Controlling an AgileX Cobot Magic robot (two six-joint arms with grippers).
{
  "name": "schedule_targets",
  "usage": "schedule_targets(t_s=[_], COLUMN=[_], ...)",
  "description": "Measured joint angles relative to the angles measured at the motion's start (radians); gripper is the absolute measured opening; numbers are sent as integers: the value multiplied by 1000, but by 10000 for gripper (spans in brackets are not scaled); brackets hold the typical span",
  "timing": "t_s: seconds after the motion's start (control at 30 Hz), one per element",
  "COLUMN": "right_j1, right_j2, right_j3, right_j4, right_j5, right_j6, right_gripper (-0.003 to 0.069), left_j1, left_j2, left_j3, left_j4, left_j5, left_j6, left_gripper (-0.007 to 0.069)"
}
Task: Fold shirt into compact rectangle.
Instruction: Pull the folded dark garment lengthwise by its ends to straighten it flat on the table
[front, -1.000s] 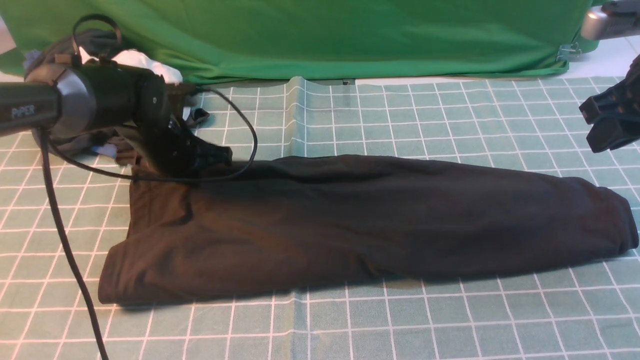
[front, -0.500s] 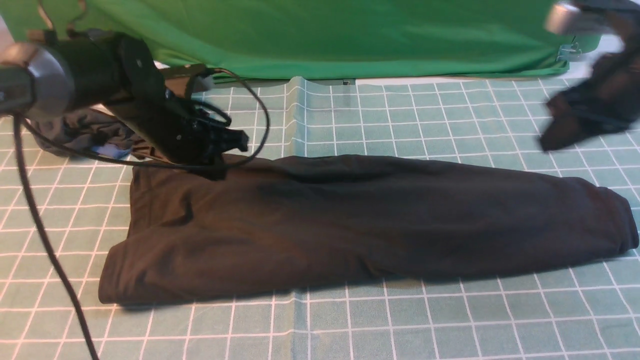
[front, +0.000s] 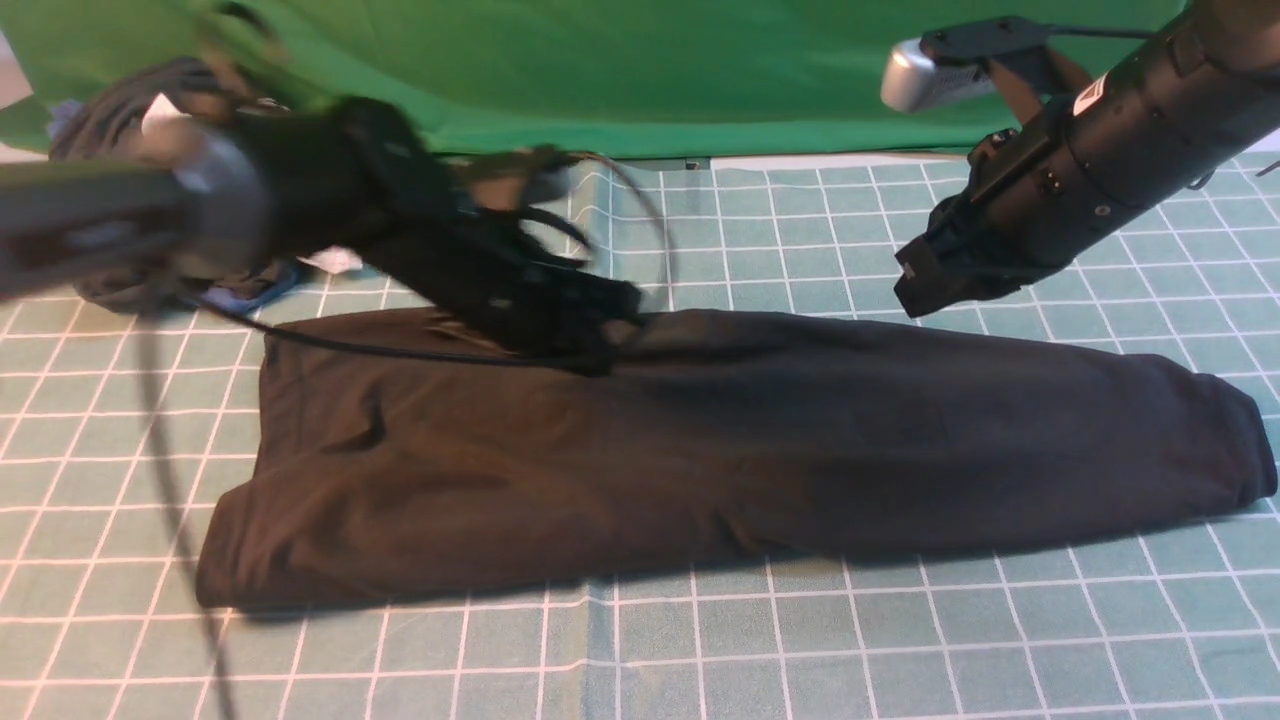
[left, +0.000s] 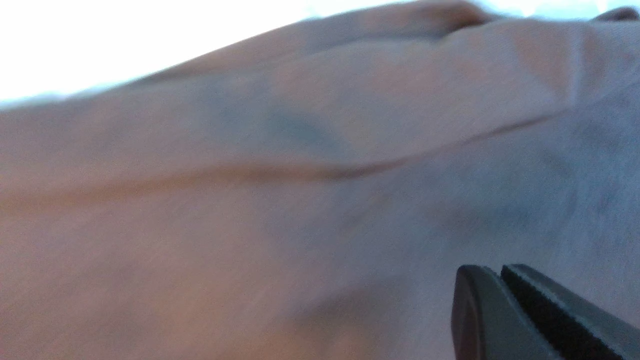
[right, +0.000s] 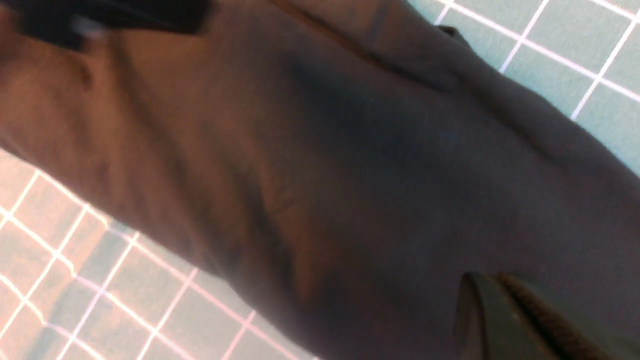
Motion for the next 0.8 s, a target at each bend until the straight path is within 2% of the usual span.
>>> schedule_targets(t_s=[0.17, 0.4, 0.57, 0.67, 0.8], right_j1=[0, 0, 0, 0, 0], right_j2=[-35, -101, -181, -205, -221], right_j3=[0, 0, 0, 0, 0], right_j4=[-6, -5, -28, -97, -244], right_j5=[81, 115, 117, 118, 148], right_j6=[0, 0, 4, 43, 126], right_gripper=[22, 26, 27, 27, 30], left_j1=[-26, -24, -5, 16, 50], left_j2=[116, 182, 212, 211, 175], left_j3=[-101, -151, -195, -251, -364], left_j4=[1, 48, 54, 68, 77], left_j5=[-22, -95, -202, -167, 10], left_j6=[-68, -121, -167, -176, -179], left_gripper=[7, 7, 7, 7, 7])
